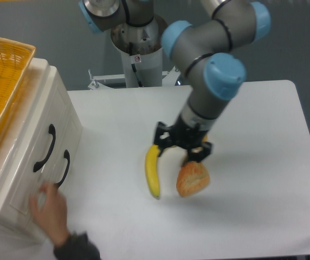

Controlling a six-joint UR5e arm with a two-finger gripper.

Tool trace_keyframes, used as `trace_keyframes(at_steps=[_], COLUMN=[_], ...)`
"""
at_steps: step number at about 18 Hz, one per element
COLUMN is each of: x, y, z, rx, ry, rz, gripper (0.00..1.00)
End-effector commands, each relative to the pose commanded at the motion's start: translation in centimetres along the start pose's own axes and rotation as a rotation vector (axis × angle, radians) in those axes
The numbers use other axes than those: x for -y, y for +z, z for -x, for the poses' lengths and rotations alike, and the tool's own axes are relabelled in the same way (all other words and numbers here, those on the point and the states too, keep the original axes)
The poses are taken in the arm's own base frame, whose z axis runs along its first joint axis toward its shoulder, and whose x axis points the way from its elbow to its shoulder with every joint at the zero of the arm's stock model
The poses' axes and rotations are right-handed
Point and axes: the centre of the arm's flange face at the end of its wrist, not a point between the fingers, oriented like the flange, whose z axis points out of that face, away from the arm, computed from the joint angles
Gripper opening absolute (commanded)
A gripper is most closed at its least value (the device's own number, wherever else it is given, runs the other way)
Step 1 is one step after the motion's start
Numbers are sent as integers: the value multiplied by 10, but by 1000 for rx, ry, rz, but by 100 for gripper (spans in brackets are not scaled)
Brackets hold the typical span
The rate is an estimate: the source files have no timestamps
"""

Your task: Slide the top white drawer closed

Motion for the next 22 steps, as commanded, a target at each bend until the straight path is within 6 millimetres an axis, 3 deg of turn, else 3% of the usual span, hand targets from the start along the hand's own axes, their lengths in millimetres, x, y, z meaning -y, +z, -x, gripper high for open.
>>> trace_keyframes(at_steps=[4, 7, 11, 13, 22], x=[-27, -49, -80, -105, -112], y=[14, 36, 47, 39, 58], z=[34, 65, 104, 127, 138], rx=[44, 30, 43, 68, 48], ry=[122, 227, 330, 328, 434], rz=[101, 168, 281, 269, 276], gripper=[100, 100, 100, 100, 100])
